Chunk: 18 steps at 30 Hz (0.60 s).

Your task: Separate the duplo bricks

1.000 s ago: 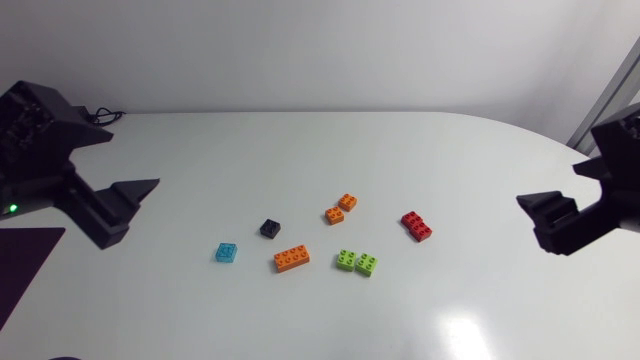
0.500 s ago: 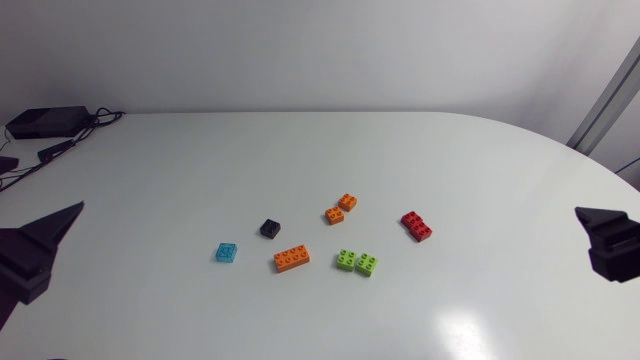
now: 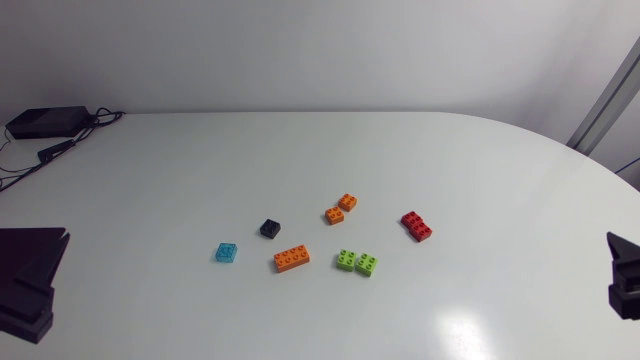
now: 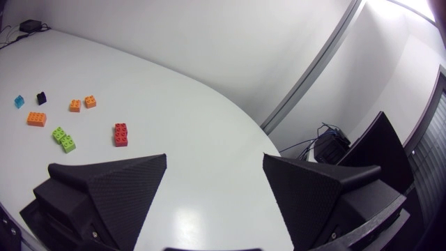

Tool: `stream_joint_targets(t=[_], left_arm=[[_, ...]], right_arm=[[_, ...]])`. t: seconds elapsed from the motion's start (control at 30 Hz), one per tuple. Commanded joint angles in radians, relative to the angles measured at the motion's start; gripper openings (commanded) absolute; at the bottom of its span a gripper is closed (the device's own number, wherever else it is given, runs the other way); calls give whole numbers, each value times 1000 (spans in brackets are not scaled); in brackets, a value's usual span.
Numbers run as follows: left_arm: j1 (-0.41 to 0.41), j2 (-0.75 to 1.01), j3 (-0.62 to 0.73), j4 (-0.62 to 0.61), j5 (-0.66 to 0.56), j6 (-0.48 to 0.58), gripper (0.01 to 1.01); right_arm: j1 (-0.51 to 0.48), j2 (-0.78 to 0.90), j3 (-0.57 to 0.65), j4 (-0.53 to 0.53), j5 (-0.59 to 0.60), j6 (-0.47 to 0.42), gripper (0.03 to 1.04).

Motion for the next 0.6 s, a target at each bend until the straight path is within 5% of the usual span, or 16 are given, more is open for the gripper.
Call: stream_joint_targets(t=[0.0,0.57], left_arm=[[10,-39,-45,19,2,-34,980],[70,-116,-156,78,8,-31,980]], right_arm=[[-15,-55,-52,30,10,-31,993],[-73,-197,-194,170,6,-59,993]])
